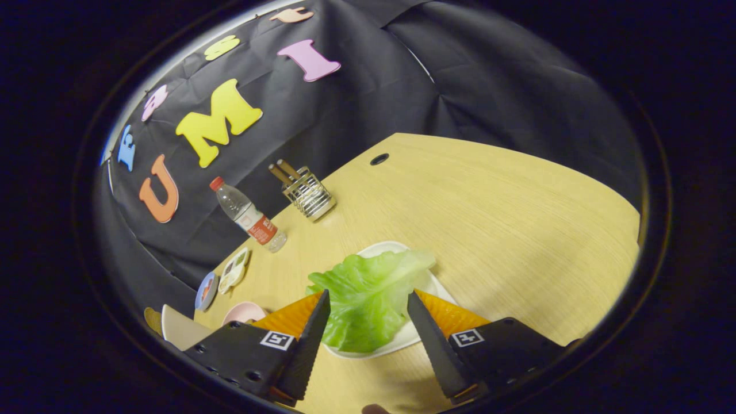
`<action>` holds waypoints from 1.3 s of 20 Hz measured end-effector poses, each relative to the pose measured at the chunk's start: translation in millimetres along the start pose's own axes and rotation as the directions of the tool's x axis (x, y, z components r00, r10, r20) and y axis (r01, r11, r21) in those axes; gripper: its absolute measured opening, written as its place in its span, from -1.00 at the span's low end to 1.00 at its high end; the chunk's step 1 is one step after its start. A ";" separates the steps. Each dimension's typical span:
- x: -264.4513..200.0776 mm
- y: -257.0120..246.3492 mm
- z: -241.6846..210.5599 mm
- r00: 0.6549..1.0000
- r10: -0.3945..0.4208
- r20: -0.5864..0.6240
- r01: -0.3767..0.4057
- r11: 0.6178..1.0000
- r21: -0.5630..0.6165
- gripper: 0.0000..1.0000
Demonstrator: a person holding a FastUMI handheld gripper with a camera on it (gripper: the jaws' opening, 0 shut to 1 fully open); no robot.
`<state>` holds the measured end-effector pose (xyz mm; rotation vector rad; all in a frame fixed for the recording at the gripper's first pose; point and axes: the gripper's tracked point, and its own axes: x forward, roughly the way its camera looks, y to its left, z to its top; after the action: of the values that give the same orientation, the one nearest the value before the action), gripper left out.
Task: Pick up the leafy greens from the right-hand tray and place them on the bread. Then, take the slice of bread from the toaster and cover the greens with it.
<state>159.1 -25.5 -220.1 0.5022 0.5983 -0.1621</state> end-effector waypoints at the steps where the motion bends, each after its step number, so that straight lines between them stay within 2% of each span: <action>1: 4.1 -0.9 -0.9 1.000 -0.010 -0.009 0.010 1.000 0.008 0.67; 3: 10.7 -2.1 -1.7 1.000 -0.020 -0.019 0.020 1.000 0.022 0.48; 6: 16.4 -14.5 -2.0 0.997 -0.077 -0.017 0.078 0.997 0.027 -0.36; 8: 12.7 -18.3 0.0 0.997 -0.070 -0.021 0.070 0.997 0.037 -0.91; 9: 17.8 -16.6 -1.2 0.998 -0.057 -0.023 0.058 0.997 0.043 -0.98; 16: -10.1 13.7 23.2 0.996 0.080 0.046 -0.082 0.996 0.043 -1.00; 26: -68.0 95.8 42.8 0.959 0.242 0.144 -0.242 0.970 -0.018 -1.00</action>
<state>152.3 36.6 -111.7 0.5545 0.3902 0.0346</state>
